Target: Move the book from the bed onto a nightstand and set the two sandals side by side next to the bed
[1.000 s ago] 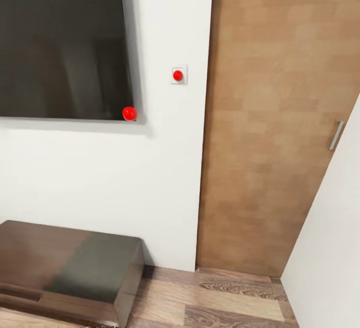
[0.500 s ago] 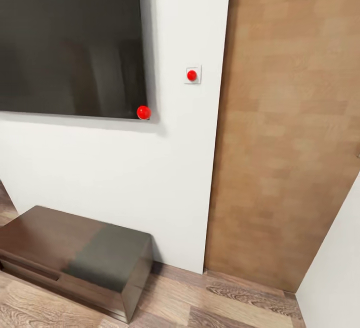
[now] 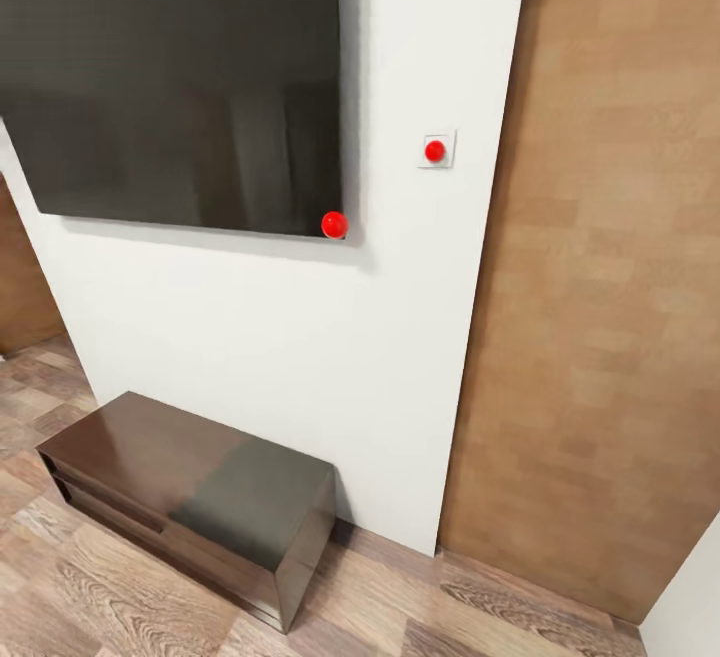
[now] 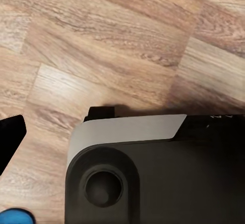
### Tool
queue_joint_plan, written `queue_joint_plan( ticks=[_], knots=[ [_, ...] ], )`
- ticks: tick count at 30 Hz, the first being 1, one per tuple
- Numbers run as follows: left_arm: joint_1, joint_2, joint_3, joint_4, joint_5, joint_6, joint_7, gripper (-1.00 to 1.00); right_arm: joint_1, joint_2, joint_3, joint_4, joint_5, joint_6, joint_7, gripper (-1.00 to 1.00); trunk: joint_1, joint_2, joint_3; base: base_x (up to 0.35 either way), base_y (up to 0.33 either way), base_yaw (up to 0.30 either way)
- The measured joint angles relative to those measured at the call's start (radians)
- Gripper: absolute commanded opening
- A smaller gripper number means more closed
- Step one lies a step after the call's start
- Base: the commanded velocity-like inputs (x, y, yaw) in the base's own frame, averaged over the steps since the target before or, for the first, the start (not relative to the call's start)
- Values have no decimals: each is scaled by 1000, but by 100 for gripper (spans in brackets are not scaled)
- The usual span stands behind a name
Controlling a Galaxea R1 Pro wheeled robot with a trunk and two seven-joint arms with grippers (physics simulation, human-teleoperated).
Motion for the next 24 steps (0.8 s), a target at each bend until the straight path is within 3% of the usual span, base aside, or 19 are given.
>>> queue_joint_plan(
  ticks=[24],
  knots=[
    [0,-2,0,-1,-1,0,0,100,0,0,0,0,0,0,0,100,0,0,0,0,0,254]
  ],
)
